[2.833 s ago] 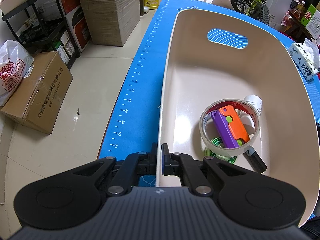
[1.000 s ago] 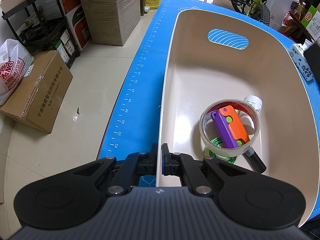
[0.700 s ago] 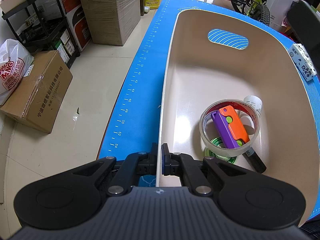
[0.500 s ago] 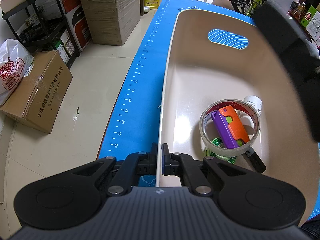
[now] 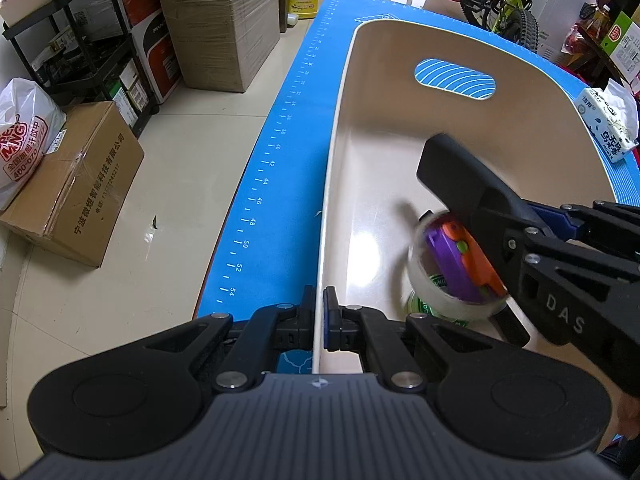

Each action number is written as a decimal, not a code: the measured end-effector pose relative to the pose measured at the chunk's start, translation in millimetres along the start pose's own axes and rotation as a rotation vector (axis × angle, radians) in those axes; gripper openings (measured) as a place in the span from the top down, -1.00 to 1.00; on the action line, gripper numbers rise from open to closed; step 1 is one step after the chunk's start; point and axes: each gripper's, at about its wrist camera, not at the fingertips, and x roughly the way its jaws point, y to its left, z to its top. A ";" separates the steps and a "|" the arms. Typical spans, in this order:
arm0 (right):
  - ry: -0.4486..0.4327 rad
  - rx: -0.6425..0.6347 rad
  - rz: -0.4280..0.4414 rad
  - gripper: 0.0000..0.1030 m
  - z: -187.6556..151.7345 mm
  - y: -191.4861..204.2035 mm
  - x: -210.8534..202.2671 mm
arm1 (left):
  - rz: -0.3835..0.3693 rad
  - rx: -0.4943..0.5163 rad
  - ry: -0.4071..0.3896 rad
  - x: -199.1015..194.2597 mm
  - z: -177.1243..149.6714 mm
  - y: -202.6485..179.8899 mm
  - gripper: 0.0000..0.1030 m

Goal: Organize rigid objects
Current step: 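Carry the black TV remote into the bin and release it, then move the right gripper to the white charger and close on it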

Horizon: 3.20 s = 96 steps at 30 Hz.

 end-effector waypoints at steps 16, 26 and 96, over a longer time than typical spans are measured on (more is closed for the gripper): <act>-0.118 0.010 -0.005 -0.39 -3.8 -28.3 -37.7 | 0.001 0.001 -0.001 2.2 1.9 -2.3 0.91; -0.260 0.089 -0.093 -0.52 -3.8 -81.6 -78.5 | 0.002 0.003 -0.001 2.4 1.8 -2.0 0.91; -0.317 0.281 -0.321 0.18 -63.1 -159.9 -70.9 | 0.006 0.007 -0.002 2.8 0.4 -1.2 0.91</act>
